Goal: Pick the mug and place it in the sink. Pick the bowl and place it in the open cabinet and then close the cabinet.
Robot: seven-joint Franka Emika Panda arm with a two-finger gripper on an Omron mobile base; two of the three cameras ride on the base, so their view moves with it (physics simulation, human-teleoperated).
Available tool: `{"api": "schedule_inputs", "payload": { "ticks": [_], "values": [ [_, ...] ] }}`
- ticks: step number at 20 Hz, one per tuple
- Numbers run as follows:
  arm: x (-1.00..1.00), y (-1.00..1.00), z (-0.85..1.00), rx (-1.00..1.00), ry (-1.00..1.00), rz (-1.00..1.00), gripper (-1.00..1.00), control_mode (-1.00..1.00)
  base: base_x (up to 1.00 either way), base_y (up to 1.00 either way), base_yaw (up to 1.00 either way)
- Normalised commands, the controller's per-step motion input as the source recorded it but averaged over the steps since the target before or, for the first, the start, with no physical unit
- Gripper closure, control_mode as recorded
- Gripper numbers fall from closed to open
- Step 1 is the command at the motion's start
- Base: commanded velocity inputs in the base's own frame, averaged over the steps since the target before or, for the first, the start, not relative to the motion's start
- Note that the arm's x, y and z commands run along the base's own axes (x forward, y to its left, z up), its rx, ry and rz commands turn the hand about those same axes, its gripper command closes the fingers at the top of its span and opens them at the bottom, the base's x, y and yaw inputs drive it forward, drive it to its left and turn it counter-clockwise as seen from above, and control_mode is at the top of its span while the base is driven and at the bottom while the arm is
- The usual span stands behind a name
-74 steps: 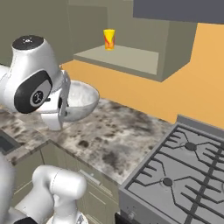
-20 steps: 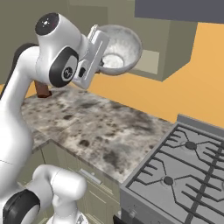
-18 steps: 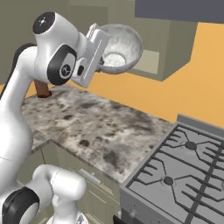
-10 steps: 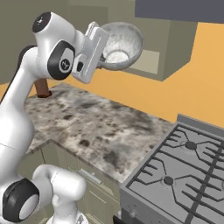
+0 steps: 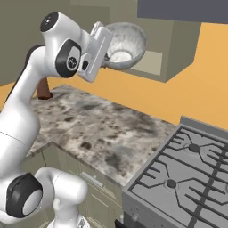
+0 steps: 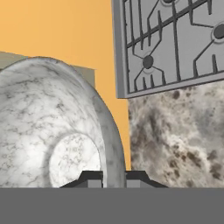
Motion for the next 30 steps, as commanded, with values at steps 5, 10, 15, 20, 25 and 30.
{"api": "schedule_inputs", "payload": {
  "ticks": [5, 10, 15, 20, 25, 30],
  "values": [
    [0.32, 0.0, -0.02, 0.0, 0.0, 0.0, 1.0, -1.0, 0.0, 0.0, 0.0],
    [0.29, -0.07, 0.0, 0.0, 0.0, 0.0, 1.0, -1.0, 0.0, 0.0, 0.0],
    [0.39, -0.01, -0.01, 0.0, 0.0, 0.0, 1.0, -1.0, 0.0, 0.0, 0.0],
    [0.38, -0.01, -0.01, 0.0, 0.0, 0.0, 1.0, -1.0, 0.0, 0.0, 0.0],
    [0.39, -0.1, -0.01, 0.0, 0.0, 0.0, 1.0, -1.0, 0.0, 0.0, 0.0],
    [0.25, -0.2, -0.07, 0.0, 0.0, 0.0, 1.0, -1.0, 0.0, 0.0, 0.0]
  ]
}}
